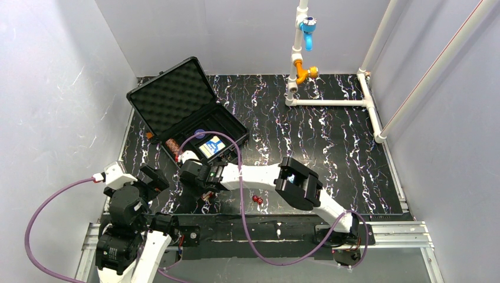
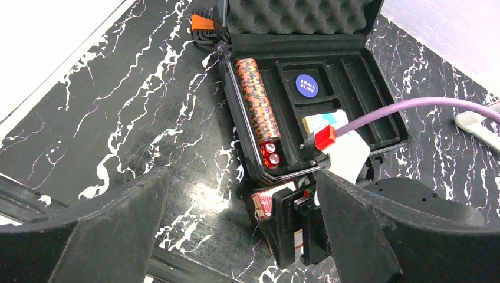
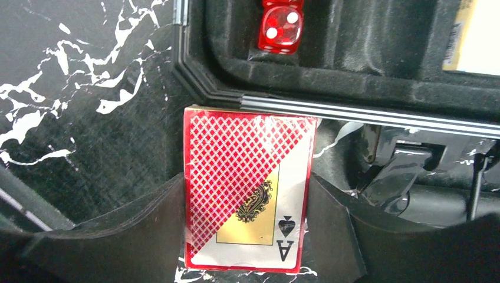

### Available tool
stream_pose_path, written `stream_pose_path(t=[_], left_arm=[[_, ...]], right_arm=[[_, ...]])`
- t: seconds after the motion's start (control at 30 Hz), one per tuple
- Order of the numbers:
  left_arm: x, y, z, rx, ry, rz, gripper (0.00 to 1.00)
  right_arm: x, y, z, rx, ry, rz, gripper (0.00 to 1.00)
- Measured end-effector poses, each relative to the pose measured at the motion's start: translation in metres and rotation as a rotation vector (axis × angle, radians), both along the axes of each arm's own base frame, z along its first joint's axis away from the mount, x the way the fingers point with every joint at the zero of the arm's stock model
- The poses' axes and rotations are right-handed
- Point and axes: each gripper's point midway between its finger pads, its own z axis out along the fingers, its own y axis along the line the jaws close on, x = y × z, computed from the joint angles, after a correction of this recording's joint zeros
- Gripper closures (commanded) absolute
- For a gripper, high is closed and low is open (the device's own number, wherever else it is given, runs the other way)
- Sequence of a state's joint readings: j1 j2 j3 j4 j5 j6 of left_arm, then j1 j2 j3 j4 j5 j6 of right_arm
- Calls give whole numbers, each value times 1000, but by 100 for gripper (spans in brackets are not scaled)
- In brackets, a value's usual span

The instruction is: Pack up texas hold em set

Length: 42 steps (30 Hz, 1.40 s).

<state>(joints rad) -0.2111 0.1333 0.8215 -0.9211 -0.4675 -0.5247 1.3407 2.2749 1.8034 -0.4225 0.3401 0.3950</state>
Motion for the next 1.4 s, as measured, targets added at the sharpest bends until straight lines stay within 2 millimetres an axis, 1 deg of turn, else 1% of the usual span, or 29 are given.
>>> stream_pose_path(t=[0.13, 0.17, 0.23, 0.33, 0.4, 0.5, 0.53, 0.6, 0.67, 0.87, 1.2, 1.3, 1.4], left_arm=[[1, 0, 0, 0, 4, -2, 4], [1, -1, 0, 0, 4, -3, 4], [1, -1, 0, 0, 4, -3, 5], [0, -1, -1, 0, 5, -2, 5], [0, 0, -1, 0, 5, -1, 5], [0, 0, 0, 0, 4, 2, 4], [0, 0, 0, 0, 4, 2, 4], [0, 0, 0, 0, 4, 2, 5], [0, 0, 0, 0, 4, 2, 4], [0, 0, -1, 0, 5, 2, 5], [1, 0, -1, 0, 6, 2, 4], [1, 0, -1, 1, 12, 2, 5], [2, 0, -2, 3, 18, 2, 4]], right_arm=[[-6, 0, 5, 8, 26, 17, 62], [-7, -1, 9, 10, 31, 20, 62], [-9, -5, 23, 28, 33, 24, 62], [-10, -5, 60, 91, 20, 24, 70], [-8, -4, 93, 157, -1, 21, 72], [-4, -3, 133, 244, -34, 10, 73], [-3, -3, 144, 269, -43, 5, 74], [1, -3, 157, 300, -60, -5, 77], [7, -3, 162, 313, -73, -18, 82], [24, -9, 163, 307, -98, -54, 99], [59, -18, 168, 324, -139, -138, 99], [73, -22, 173, 347, -162, -209, 99], [89, -27, 183, 392, -174, -333, 99]])
